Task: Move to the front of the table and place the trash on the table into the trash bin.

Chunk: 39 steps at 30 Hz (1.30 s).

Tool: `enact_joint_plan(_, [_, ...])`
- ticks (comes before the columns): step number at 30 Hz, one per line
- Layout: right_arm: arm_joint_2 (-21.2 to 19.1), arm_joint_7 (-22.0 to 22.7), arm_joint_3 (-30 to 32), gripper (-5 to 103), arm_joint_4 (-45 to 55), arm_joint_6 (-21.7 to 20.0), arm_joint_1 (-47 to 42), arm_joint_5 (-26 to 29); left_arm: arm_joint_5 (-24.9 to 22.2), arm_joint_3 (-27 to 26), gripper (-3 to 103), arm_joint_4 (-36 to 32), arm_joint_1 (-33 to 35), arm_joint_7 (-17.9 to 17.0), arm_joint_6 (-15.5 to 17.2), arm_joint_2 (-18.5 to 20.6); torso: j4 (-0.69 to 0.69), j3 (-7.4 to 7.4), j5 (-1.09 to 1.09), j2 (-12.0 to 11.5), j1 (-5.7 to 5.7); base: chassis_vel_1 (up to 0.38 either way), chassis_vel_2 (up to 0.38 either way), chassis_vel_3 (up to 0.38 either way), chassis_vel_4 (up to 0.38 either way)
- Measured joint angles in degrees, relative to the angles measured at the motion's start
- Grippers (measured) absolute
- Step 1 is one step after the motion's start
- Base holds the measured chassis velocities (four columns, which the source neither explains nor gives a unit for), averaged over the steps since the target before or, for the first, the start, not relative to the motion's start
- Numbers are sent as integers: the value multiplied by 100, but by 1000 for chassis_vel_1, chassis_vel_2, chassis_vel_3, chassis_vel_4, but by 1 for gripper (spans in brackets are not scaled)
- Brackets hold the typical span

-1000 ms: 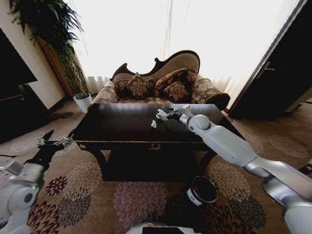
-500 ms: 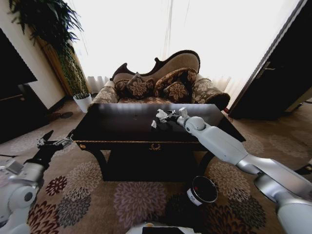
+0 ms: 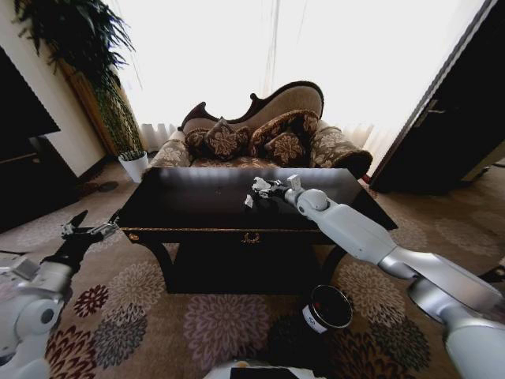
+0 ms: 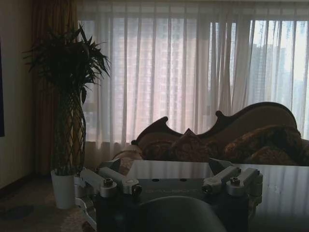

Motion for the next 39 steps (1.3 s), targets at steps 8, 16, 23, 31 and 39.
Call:
enact_joint_plan(8, [-113, 5, 24, 32, 106, 34, -12, 41, 0, 34, 100, 8, -12, 0, -3, -10, 0, 0, 0, 0, 0, 0, 0, 0, 0])
enact_joint_plan(16, [-202, 65, 185, 5, 279, 77, -107, 124, 5, 41, 100, -35, 20, -2, -3, -24, -1, 0, 1, 0, 0, 0, 0, 0, 0])
enact_joint_plan(23, [-494, 363, 662, 0, 887, 136, -358, 379, 6, 86, 100, 31, -14, -8, -4, -16, 1, 0, 0, 0, 0, 0, 0, 0, 0])
enact_joint_plan(31, [-1281, 634, 1867, 0, 2021, 88, -1387, 576, 76, 344, 100, 155, -158, -24, -6, -52, -4, 0, 1, 0, 0, 0, 0, 0, 0])
enact_joint_plan(39, [-2136, 645, 3984, 0, 3244, 236, -3388, 593, 127, 675, 100, 263, -384, -21, -9, -53, -3, -1, 0, 1, -1, 0, 0, 0, 0])
